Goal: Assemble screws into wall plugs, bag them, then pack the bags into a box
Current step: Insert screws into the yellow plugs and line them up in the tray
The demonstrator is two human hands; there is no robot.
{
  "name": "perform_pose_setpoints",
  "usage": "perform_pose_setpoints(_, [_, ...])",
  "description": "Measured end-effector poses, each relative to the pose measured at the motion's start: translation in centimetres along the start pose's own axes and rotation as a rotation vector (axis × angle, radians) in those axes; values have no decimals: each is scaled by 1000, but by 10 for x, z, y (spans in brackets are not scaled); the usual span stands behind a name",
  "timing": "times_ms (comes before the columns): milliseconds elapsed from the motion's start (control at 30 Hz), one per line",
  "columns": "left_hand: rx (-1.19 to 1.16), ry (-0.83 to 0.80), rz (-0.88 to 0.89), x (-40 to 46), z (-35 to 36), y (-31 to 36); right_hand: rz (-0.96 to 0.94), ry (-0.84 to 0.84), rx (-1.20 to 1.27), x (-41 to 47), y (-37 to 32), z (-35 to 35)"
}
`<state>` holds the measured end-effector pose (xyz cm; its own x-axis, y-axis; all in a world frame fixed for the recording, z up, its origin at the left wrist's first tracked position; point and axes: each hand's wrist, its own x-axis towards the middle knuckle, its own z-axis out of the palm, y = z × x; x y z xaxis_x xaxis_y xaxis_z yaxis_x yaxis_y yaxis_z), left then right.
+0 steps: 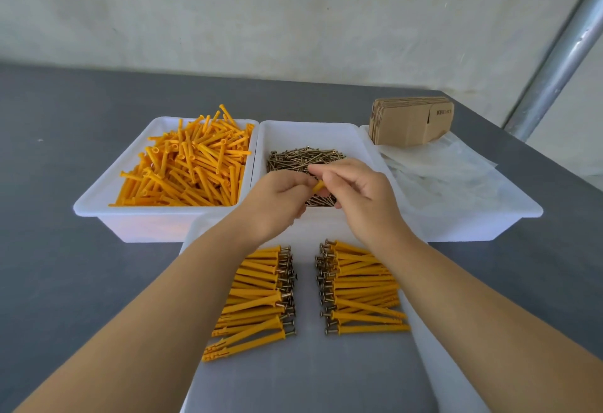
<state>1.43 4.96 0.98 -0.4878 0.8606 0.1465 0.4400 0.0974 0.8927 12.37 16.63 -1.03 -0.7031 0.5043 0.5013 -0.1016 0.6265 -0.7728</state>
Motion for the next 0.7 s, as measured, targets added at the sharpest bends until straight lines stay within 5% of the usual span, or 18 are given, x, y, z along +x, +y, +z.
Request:
perform_pose_setpoints(133, [128, 77, 110, -1, -9, -1, -188, 3, -332, 2, -5, -3])
perform_pose_setpoints(333, [14, 149, 23, -1, -25, -11, -293, -123, -649, -4, -16, -2])
perform_pose_setpoints(533, [318, 768, 1, 5, -49, -27, -301, -336, -658, -17, -26, 15])
perform_pose_setpoints(700, [471, 817, -186, 10, -63, -48, -267, -496, -856, -22, -22, 44])
